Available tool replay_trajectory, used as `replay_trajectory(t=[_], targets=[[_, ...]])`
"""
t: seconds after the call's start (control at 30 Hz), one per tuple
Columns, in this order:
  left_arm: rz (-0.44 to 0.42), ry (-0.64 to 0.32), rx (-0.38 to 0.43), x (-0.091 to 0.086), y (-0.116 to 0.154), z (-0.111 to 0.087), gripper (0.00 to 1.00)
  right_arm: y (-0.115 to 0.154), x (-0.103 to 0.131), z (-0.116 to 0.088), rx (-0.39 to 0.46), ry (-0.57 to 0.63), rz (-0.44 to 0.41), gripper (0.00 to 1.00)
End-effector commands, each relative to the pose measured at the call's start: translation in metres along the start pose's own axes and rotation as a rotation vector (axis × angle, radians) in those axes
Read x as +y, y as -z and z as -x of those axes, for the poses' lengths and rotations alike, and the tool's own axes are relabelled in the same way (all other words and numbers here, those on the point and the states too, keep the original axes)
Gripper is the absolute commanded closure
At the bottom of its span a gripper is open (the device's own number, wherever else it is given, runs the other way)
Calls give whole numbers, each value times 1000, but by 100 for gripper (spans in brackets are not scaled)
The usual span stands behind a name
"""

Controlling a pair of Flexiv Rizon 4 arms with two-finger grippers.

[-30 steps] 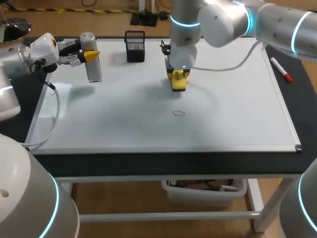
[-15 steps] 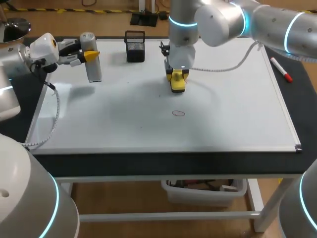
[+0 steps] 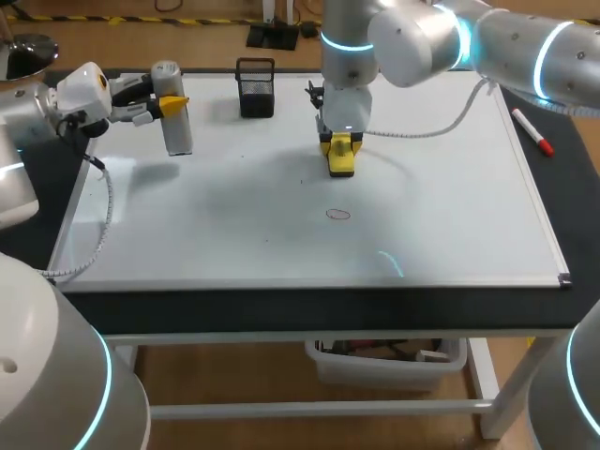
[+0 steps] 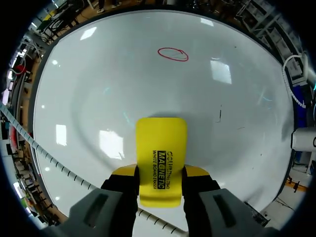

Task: Pick up the inspection probe, press it on each red-marked spot on the whiteboard one by one, put down the probe, pick up the eraser, and wipe off all the red marks.

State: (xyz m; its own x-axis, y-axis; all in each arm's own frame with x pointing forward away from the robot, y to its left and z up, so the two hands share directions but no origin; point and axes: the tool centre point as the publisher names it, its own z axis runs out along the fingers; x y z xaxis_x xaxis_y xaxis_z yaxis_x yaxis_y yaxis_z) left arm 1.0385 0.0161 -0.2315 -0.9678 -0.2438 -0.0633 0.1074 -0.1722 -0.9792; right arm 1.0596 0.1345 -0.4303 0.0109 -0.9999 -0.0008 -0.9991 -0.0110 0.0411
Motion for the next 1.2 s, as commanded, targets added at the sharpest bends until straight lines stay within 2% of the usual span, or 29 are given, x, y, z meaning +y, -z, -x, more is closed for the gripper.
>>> replay_trajectory(t=[0.03,0.53,0.77,1.0,1.2], targets=[[-1,-3,-5,-1,-1,-1,100,-3,-3,-11,0,-14,3,100],[-1,-3,-5,-1,-1,-1,100,-6,-3,-59,31,-100,7,100],[-1,-3,-5,-1,-1,-1,100,-4,-2,-67,32,-121,0,100],[-1,-3,-5,-1,-1,-1,100,9,-5,-78,24,-140,-18,100],[-1,-3,-5,-1,-1,-1,100,30,-7,-109,25,-199,-32,100]])
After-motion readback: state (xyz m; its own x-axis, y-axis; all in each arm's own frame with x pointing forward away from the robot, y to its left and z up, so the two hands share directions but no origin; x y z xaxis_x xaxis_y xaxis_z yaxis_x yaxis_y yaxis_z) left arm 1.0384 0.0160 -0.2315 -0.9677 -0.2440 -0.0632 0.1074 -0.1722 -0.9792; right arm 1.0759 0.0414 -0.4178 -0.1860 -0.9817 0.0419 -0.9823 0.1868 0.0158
